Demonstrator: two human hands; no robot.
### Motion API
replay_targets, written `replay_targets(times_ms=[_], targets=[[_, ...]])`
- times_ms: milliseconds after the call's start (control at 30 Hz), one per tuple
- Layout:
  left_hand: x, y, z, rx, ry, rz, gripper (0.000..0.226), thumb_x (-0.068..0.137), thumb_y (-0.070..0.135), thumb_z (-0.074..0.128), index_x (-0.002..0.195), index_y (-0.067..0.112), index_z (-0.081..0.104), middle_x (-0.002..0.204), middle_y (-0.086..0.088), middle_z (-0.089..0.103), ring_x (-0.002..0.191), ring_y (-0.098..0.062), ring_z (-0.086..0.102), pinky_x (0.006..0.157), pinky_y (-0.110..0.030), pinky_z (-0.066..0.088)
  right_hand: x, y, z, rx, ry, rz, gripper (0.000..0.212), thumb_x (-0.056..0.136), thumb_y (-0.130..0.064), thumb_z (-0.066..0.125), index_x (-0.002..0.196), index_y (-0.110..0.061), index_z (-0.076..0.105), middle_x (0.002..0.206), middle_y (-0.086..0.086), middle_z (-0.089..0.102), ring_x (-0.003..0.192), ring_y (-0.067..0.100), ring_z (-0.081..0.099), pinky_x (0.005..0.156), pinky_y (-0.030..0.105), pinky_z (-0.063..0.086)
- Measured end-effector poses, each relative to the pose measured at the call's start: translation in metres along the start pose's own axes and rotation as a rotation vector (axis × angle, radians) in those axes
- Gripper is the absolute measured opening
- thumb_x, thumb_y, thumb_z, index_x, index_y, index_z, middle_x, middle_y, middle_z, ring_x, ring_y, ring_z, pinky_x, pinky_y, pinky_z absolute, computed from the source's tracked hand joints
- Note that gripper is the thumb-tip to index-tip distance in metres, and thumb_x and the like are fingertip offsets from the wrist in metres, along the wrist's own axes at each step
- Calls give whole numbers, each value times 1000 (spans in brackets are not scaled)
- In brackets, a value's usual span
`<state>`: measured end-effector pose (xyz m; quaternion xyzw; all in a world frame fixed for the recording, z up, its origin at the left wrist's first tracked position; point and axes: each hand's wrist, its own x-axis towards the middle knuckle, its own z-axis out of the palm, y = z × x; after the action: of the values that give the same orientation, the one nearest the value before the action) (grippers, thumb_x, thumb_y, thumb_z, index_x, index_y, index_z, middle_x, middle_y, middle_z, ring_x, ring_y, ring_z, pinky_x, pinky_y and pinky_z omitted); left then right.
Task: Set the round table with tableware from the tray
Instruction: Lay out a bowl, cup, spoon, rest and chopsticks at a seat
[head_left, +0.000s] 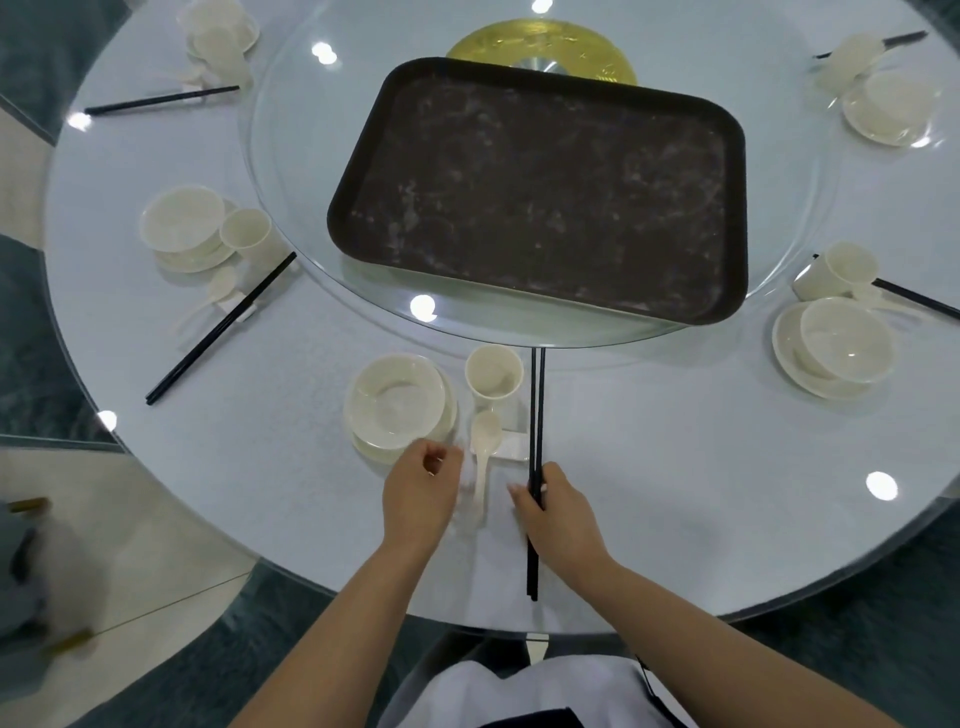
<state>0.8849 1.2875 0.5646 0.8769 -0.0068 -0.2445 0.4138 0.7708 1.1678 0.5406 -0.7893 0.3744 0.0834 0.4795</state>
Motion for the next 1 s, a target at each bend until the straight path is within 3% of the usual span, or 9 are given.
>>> replay_targets(times_ms=[200,333,433,700,833,1000], targets=[[12,8,-38,-42,229,142,24,93,44,54,76,26,55,66,7,57,64,0,55,57,-18,40,7,-9,-13,84,85,3,30,97,-39,52,76,-24,37,56,-9,41,42,1,42,42,15,35],[19,-7,-44,-5,170,0,15,94,42,54,97,26,55,75,7,65,64,-10,65,68,-35,56,8,-7,-13,78,97,15,30,98,-40,52,76,-23,38,56,-8,41,41,4,39,41,15,33],[19,-21,-43,56,154,-11,14,96,40,51,103,27,52,76,7,66,61,-11,66,71,-38,58,7,-5,-12,62,104,12,33,97,-44,52,76,-22,38,56,-8,40,45,6,36,44,17,31],[23,-26,-48,68,142,39,8,97,36,49,102,33,54,88,8,64,81,-14,64,70,-30,52,7,-4,-6,40,52,37,27,97,-39,52,78,-26,39,58,-8,45,45,4,41,43,14,33],[17,-12,-50,16,167,112,9,96,40,50,102,39,57,77,6,65,72,-10,62,60,-17,40,6,-3,-1,4,-1,56,25,97,-42,51,81,-27,41,65,-6,51,54,6,47,45,14,35],[-1,10,-35,-14,24,273,15,93,38,54,78,37,59,69,12,63,64,-4,59,56,-9,44,3,0,6,-52,-63,71,26,97,-44,50,84,-24,40,68,-4,52,55,8,48,47,16,35]])
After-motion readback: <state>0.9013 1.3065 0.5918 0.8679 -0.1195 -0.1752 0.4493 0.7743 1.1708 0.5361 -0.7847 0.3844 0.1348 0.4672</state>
